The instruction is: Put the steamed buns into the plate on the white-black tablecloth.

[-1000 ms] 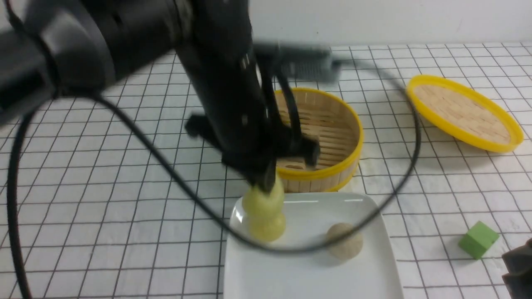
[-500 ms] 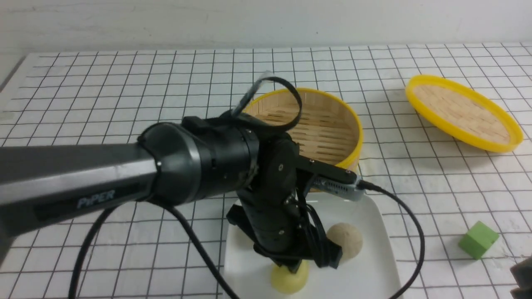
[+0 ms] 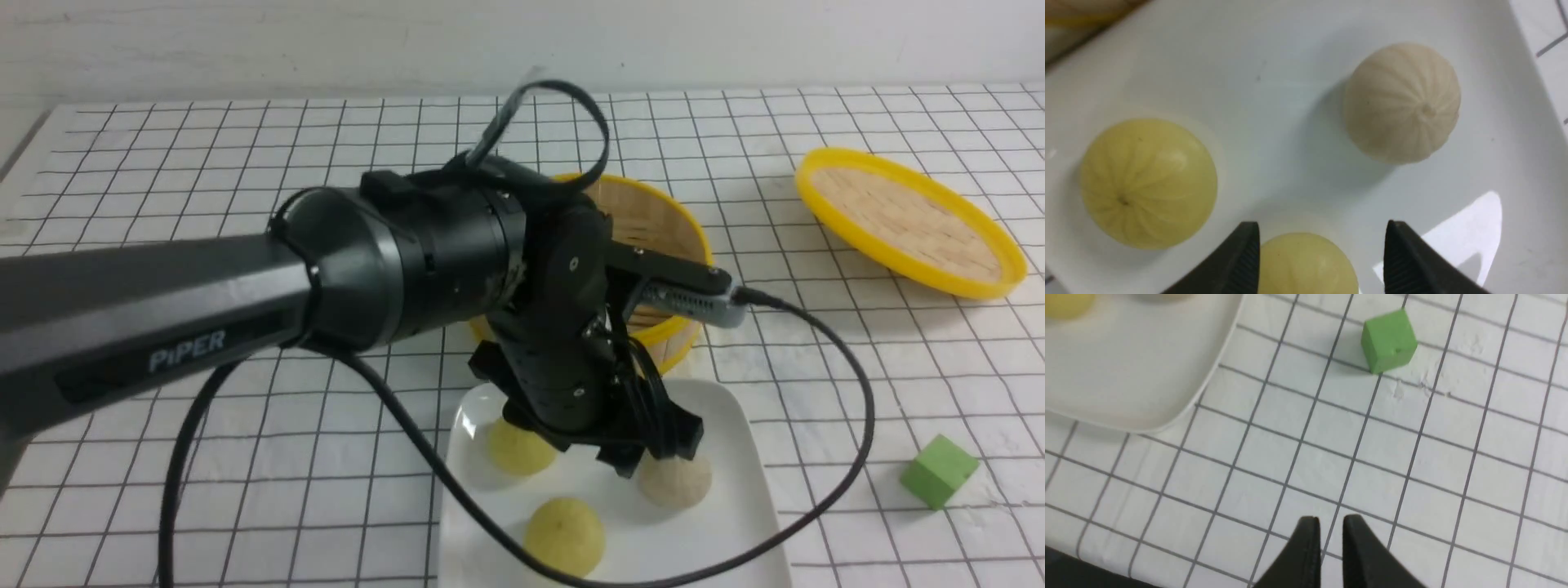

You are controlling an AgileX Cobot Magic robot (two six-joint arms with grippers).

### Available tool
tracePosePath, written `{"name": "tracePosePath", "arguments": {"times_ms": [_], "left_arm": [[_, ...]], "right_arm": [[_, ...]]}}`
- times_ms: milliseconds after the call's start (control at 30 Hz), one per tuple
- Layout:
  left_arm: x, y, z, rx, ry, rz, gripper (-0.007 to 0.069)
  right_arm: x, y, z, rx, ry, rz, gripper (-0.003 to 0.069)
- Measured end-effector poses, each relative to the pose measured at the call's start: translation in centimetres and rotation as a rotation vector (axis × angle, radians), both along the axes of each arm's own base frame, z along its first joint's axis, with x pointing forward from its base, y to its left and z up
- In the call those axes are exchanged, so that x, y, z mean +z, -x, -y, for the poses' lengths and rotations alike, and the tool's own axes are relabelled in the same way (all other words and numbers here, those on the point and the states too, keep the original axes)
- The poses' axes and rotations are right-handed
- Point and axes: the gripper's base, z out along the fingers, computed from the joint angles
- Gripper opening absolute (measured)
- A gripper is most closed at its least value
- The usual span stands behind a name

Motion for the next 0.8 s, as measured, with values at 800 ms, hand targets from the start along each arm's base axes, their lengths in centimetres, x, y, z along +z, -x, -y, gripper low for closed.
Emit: {"name": "tracePosePath", "arguments": {"times_ms": [800], "left_arm": [[0.9, -0.1, -0.1, -0.005, -0.025, 0.001, 0.0384]], "right_arm": [[-5.7, -1.3, -1.7, 0.092, -0.410, 0.633, -0.0014]]}}
